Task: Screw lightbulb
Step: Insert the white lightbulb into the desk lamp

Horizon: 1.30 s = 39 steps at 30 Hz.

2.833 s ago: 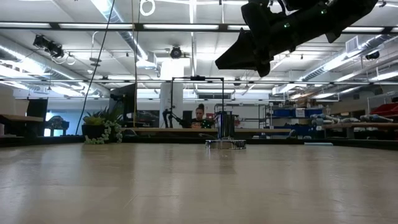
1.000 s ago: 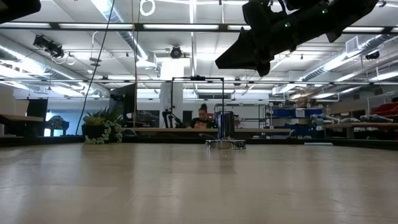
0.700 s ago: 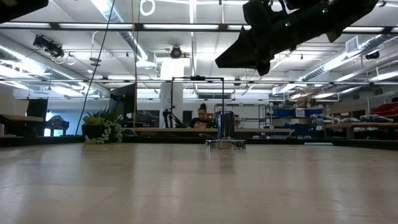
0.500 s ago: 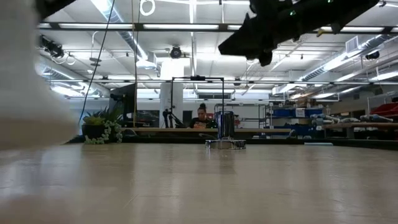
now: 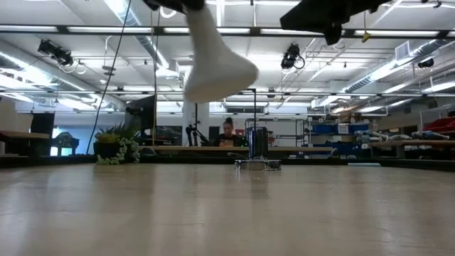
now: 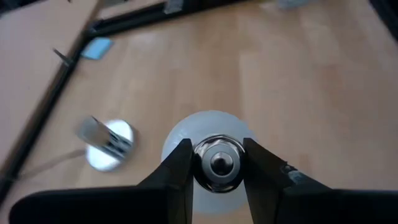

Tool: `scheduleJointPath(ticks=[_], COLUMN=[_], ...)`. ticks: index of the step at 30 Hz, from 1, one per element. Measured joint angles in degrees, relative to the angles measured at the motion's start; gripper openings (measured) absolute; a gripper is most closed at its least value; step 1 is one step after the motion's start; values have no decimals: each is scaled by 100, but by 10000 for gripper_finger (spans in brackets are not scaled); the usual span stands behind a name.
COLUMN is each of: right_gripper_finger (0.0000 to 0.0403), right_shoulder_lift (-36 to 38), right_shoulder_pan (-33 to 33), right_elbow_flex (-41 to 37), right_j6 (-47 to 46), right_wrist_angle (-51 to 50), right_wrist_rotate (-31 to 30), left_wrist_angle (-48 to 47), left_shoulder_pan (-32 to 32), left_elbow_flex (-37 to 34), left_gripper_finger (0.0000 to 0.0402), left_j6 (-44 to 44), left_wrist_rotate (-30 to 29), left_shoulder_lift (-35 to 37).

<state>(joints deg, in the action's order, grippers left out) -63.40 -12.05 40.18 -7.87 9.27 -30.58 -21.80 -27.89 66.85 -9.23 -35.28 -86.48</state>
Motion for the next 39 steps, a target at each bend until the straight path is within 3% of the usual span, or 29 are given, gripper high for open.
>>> scheduleJointPath(ticks=[6, 13, 23, 28, 33, 35, 39], right_gripper_finger=[76, 76, 50, 31, 19, 17, 19], right_shoulder_lift=[287, 368, 383, 383, 341, 323, 214], right_shoulder_pan=[-315, -591, -955, -960, -720, -522, -40], right_elbow_flex=[0, 0, -237, -703, -1293, -1463, -1510], right_j6=[-431, -1473, -1864, -1584, -374, 228, 1103], right_wrist_angle=[-835, -1887, -1818, -512, 2021, 3115, 4656], right_wrist_rotate=[-603, -697, -1755, -2023, -2199, -1945, -875], left_wrist_angle=[444, 1560, 3169, 4427, 6322, 7031, 7697], left_shoulder_pan=[1170, 2379, 4011, 4677, 5138, 5217, 5286], left_elbow_flex=[-2, -1, -2, -2, -2, -2, -2], left_gripper_finger=[95, 95, 95, 95, 95, 95, 95], left_j6=[913, 1626, 1570, 937, -305, -758, -1351], left_wrist_rotate=[1118, 2424, 4574, 5347, 5791, 5926, 5953], left_shoulder_lift=[3, 3, 3, 2, -26, -68, -89])
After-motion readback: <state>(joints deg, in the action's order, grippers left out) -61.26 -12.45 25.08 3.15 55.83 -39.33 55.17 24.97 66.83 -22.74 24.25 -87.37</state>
